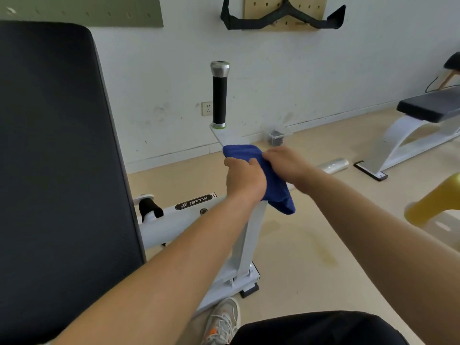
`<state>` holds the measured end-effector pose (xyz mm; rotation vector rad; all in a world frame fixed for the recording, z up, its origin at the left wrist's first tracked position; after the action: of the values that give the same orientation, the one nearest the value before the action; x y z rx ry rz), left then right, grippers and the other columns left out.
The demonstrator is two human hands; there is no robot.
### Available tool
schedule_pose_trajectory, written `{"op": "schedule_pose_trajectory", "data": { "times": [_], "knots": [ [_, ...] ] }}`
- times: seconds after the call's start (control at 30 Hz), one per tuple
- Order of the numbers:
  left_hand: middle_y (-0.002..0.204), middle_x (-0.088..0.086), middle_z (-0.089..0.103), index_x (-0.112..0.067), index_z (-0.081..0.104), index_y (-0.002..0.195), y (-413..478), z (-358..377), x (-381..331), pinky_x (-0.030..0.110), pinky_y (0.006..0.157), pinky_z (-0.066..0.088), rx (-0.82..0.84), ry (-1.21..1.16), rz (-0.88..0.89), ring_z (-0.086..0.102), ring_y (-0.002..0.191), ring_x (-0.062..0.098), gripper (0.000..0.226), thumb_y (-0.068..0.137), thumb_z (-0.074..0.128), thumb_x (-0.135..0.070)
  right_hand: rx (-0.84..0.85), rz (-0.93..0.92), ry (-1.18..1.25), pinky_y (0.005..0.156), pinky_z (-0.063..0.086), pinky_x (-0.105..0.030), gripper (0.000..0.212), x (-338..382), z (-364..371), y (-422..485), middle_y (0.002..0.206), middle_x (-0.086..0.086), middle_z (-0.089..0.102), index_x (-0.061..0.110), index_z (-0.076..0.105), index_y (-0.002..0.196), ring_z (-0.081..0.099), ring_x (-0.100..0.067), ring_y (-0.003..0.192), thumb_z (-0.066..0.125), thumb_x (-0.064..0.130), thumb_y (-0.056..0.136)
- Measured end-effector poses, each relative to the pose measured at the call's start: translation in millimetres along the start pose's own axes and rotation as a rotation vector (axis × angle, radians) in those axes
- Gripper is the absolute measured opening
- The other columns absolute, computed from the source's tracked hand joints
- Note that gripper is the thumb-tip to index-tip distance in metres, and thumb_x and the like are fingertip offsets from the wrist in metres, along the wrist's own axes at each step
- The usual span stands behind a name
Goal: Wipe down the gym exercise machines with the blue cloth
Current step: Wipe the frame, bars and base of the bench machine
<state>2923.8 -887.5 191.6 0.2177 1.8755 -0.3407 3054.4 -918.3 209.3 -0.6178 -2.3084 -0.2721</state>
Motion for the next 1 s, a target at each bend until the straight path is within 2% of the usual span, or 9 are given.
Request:
{"op": "schedule_pose_trajectory", "data": {
  "times": [0.1,0.23,0.37,0.63,0.7,0.8,0.87,0.93,1.0],
  "knots": [
    [0.120,0.011,0.056,-0.004,0.031,0.132,9.5,4.2,-1.9,0.033,0.076,0.036,0.000,-0.075,-0.062,0.048,0.091,0.024,0.033,0.105,0.033,-0.024,0.061,-0.023,-0.190,0.077,0.038,-0.036,0.038,14.0,16.8,12.6,0.089,-0.014,0.053,0.010,0.046,0.071,0.048,-0.027,0.085,0.031,0.018,0.105],
    [0.127,0.013,0.054,-0.001,0.032,0.136,37.6,-2.5,-9.2,0.028,0.078,0.032,0.005,-0.027,-0.053,0.044,0.094,0.020,0.037,0.106,0.034,-0.024,0.114,-0.022,-0.289,0.089,0.042,-0.038,0.040,26.3,23.5,41.1,0.119,-0.023,0.059,-0.002,0.058,0.111,0.055,-0.033,0.102,0.027,0.022,0.107],
    [0.130,0.015,0.054,0.000,0.036,0.136,72.6,-12.2,-15.7,0.026,0.074,0.031,-0.008,0.016,-0.033,0.047,0.095,0.020,0.039,0.106,0.034,-0.025,0.146,-0.064,-0.379,0.095,0.037,-0.034,0.041,46.9,35.1,71.8,0.131,-0.024,0.054,-0.006,0.054,0.124,0.052,-0.035,0.118,0.023,0.017,0.108],
    [0.103,0.001,0.057,-0.025,0.055,0.128,115.5,-23.8,-25.7,0.023,0.056,0.034,-0.039,-0.119,0.002,0.049,0.072,0.011,0.033,0.102,0.035,-0.015,0.179,-0.077,-0.439,0.086,0.036,-0.030,0.039,64.6,50.4,120.7,0.127,-0.022,0.056,-0.005,0.054,0.125,0.054,-0.033,0.114,0.029,0.019,0.107],
    [0.099,-0.001,0.056,-0.025,0.055,0.128,111.0,-25.0,-27.6,0.021,0.053,0.032,-0.030,-0.116,-0.005,0.048,0.069,0.009,0.035,0.102,0.034,-0.015,0.177,-0.061,-0.422,0.088,0.037,-0.031,0.040,65.2,48.5,114.3,0.128,-0.022,0.056,-0.005,0.053,0.125,0.054,-0.033,0.115,0.027,0.020,0.108],
    [0.103,0.007,0.058,-0.014,0.059,0.121,92.8,-27.9,-24.5,0.023,0.060,0.034,-0.039,-0.119,-0.090,0.049,0.074,0.017,0.030,0.104,0.035,-0.016,0.173,-0.056,-0.454,0.097,0.038,-0.034,0.038,70.1,43.6,92.8,0.132,-0.021,0.054,-0.003,0.052,0.131,0.053,-0.034,0.121,0.028,0.016,0.108],
    [0.093,0.004,0.055,-0.016,0.055,0.109,71.0,-27.6,-20.4,0.020,0.051,0.035,-0.031,-0.137,-0.146,0.045,0.068,0.014,0.021,0.104,0.035,-0.018,0.164,-0.062,-0.486,0.097,0.039,-0.034,0.035,68.1,40.0,78.5,0.131,-0.020,0.055,-0.001,0.052,0.132,0.054,-0.033,0.121,0.033,0.016,0.107],
    [0.089,0.001,0.051,-0.018,0.049,0.108,47.4,-23.9,-18.0,0.017,0.041,0.033,-0.020,-0.150,-0.168,0.041,0.065,0.011,0.017,0.106,0.033,-0.020,0.153,-0.072,-0.507,0.096,0.041,-0.037,0.034,59.4,35.5,65.8,0.130,-0.020,0.057,0.000,0.053,0.130,0.056,-0.034,0.118,0.036,0.017,0.106],
    [0.106,0.005,0.052,-0.015,0.051,0.124,30.5,-19.0,-16.7,0.020,0.057,0.032,-0.025,-0.159,-0.153,0.043,0.080,0.015,0.028,0.107,0.030,-0.022,0.154,-0.096,-0.534,0.098,0.041,-0.040,0.034,51.6,31.5,52.1,0.129,-0.021,0.057,-0.001,0.054,0.128,0.056,-0.036,0.118,0.036,0.017,0.105]
  ]
}}
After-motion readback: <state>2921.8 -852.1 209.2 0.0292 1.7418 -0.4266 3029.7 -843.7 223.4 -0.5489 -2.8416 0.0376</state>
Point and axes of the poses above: each hand's wrist, its own y-axis towards the middle knuckle, its own z-axis out of the palm, x = y × z, the point moved 9 cm from there along y, towards the middle knuckle
